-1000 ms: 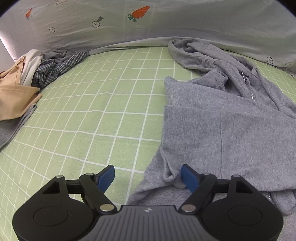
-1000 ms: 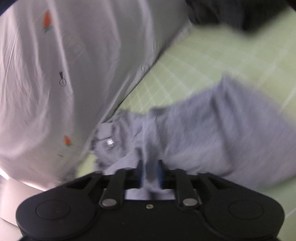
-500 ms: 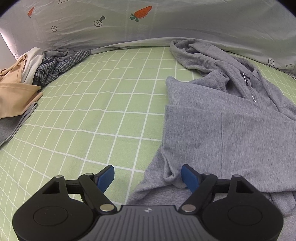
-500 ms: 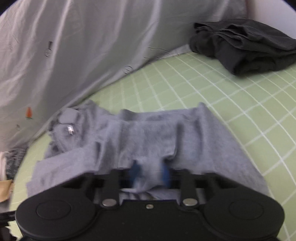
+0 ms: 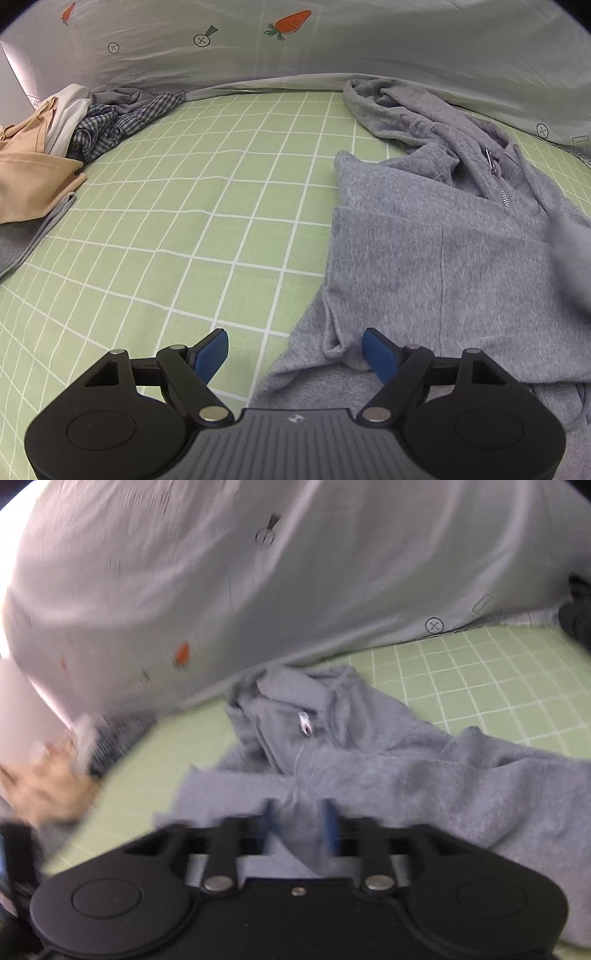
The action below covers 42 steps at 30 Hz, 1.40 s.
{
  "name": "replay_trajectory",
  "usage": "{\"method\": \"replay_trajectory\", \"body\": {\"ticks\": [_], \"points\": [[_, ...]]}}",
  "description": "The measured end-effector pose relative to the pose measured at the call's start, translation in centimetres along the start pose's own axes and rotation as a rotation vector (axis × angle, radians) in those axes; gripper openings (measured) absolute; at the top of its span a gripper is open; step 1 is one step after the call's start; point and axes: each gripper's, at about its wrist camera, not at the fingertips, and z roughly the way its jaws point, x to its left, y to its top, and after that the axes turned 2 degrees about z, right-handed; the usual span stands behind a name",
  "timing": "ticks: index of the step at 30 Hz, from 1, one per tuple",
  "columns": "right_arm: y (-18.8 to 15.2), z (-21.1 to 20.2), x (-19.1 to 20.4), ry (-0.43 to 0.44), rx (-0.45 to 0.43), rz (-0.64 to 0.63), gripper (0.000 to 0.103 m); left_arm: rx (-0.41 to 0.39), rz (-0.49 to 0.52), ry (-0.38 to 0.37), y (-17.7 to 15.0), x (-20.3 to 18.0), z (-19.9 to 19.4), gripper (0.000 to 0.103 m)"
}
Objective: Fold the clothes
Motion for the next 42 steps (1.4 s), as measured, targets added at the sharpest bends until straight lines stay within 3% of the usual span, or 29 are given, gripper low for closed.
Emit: {"method": "replay_trajectory", "body": {"ticks": [1, 3, 5, 11, 14, 17, 23, 28, 31, 32, 36, 39, 42], "points": [[-0.1, -0.5, -0.1, -0.016, -0.013, -0.012, 0.08, -0.003, -0.002, 0.0, 0.0, 0.0, -0.2, 0.08], [-0.3, -1.7, -0.5, -0.047, -0.041, -0.032, 0.088, -0.024, -0.018, -0.007, 0.1, 0.2, -0.8, 0.08], [-0.4, -2.8, -1.1, -0.112, -0.069, -0.034, 0.103, -0.059, -0.032, -0.023, 0.5, 0.3, -1.6, 0.08], [-1.7, -5.3, -5.4, -0.415, -0.083, 0.014, 0.103, -0.146, 0.065, -0.029, 2.4, -1.7, -3.7, 0.081], [-2.7, -6.0, -7.9, -0.546, -0.062, 0.042, 0.103, -0.159, 0.107, -0.072, 3.0, -3.2, -4.1, 0.081], [-3.4, -6.7, -9.8, -0.624, -0.048, 0.068, 0.103, -0.16, 0.179, -0.208, 3.3, -5.3, -4.1, 0.085], [-3.5, -7.2, -11.6, -0.653, -0.049, 0.125, 0.103, -0.086, 0.343, -0.421, 3.2, -11.8, -2.8, 0.085], [-3.5, -6.7, -11.4, -0.664, -0.036, 0.097, 0.103, -0.046, 0.412, -0.448, 2.6, -15.5, -1.3, 0.073], [-3.8, -6.6, -11.5, -0.666, -0.023, 0.108, 0.103, -0.048, 0.443, -0.454, 2.3, -16.3, -1.0, 0.044], [-3.9, -6.5, -11.5, -0.667, -0.019, 0.111, 0.103, -0.055, 0.457, -0.452, 2.2, -16.4, -1.0, 0.041], [-4.1, -6.4, -11.3, -0.669, -0.009, 0.106, 0.103, -0.1, 0.48, -0.446, 2.1, -16.2, -1.6, 0.012], [-4.2, -6.3, -11.1, -0.67, -0.006, 0.095, 0.103, -0.126, 0.457, -0.436, 2.3, -15.5, -2.2, 0.003], [-4.1, -6.3, -10.7, -0.666, -0.006, 0.077, 0.103, -0.158, 0.437, -0.412, 2.6, -14.6, -2.9, 0.003]]}}
